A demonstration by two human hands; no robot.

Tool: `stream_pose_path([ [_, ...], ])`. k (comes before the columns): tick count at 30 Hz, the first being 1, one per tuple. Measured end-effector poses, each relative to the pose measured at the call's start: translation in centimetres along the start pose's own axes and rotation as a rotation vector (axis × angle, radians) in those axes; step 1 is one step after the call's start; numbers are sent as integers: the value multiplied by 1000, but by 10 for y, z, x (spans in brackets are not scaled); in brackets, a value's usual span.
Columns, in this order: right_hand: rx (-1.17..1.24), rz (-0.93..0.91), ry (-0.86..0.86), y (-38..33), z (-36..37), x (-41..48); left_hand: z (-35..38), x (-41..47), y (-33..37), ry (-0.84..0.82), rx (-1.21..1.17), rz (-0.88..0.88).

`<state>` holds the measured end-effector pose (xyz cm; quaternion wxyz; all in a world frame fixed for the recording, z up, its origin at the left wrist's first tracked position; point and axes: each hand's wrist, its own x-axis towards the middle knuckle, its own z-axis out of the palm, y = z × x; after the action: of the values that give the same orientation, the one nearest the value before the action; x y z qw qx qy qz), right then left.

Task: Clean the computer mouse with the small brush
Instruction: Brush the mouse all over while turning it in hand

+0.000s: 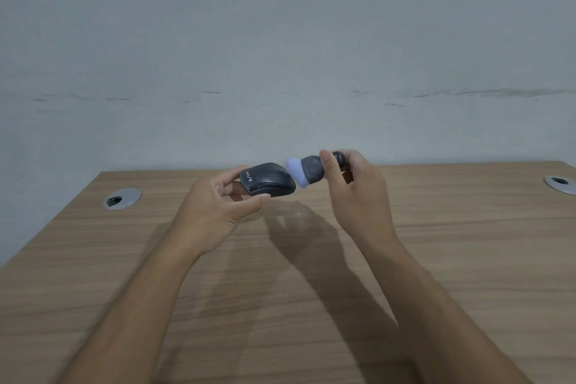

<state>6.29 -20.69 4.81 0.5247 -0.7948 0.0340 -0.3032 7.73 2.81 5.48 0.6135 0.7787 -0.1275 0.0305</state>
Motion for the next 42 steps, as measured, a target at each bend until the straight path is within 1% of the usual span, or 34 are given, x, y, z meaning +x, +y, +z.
stream_pose_path([
  [2,49,-51,-40,-9,2,0,-1,0,-3,7,13,0],
  [4,23,-107,-79,-12,5,-3,-1,1,-6,4,30,2],
  [6,-26,-113,-35,-7,6,-4,-2,1,-4,2,29,14],
  [8,-64,-81,16,2,4,-2,-2,1,-3,-10,14,34],
  [10,-98,-76,23,6,4,-2,2,0,1,-50,5,46],
  [13,-94,-98,25,4,8,-4,4,0,6,-97,86,85],
  [18,-9,-112,100,-12,1,-2,-7,4,4,-27,162,87],
  [20,11,-133,73,-20,1,-4,-10,4,2,-30,164,89],
  [24,9,-203,-56,-30,11,-13,-10,3,0,-22,167,94],
  [26,1,-224,-81,-29,10,-12,-11,3,-1,-9,150,94],
  [30,-89,-190,-7,-15,3,-5,-11,4,0,-19,128,107],
  [33,-81,-159,26,-14,5,-5,-3,3,1,-62,118,111],
  [35,-37,-185,-9,-22,6,-7,0,1,2,-66,127,102],
  [37,-9,-230,-92,-30,5,-8,-2,2,-1,-53,100,82],
  [39,-34,-248,-116,-30,2,-6,-7,4,-4,-50,87,63],
  [42,-114,-199,-20,-19,0,-1,-11,3,-4,-60,48,54],
])
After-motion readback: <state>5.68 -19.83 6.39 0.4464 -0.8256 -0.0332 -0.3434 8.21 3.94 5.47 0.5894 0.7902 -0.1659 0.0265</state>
